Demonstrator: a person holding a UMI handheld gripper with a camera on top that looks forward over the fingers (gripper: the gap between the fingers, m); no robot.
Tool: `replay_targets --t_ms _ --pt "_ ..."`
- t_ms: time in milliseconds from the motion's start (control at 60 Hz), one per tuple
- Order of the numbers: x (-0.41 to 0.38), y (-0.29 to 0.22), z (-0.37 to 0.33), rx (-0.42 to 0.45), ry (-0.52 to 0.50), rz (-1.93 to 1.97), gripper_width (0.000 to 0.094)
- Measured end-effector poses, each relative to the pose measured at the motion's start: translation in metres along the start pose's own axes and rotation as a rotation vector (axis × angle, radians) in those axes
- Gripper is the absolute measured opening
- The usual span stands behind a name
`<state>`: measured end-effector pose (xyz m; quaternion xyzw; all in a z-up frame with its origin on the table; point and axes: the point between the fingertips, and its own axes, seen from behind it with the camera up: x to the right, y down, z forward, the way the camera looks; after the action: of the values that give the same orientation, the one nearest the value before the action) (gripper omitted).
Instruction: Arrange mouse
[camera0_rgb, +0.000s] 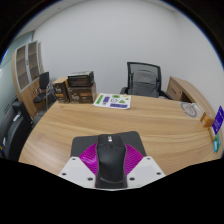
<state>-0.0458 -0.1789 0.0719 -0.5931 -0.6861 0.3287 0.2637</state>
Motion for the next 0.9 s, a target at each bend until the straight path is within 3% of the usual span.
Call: replay_targets --t_ms 250,383,533,600,633,683,900 --pt "-0.001 0.061 0.041 -0.084 0.042 0.01 0.0309" --pt "0.001 0.065 0.045 -0.071 0.046 0.008 0.0343" --pt "0.001 0.066 0.044 -0.061 0.04 0.022 0.055" --pt "0.012 0.068 0.041 -0.072 0.082 0.012 0.088" --pt "0.019 0.068 0.037 -0.074 0.11 0.009 0.084" --pt "0.02 0.066 0.026 -0.078 0.118 0.017 0.086" --pt "0.02 0.04 -0.086 -0.05 0.063 0.021 0.0859"
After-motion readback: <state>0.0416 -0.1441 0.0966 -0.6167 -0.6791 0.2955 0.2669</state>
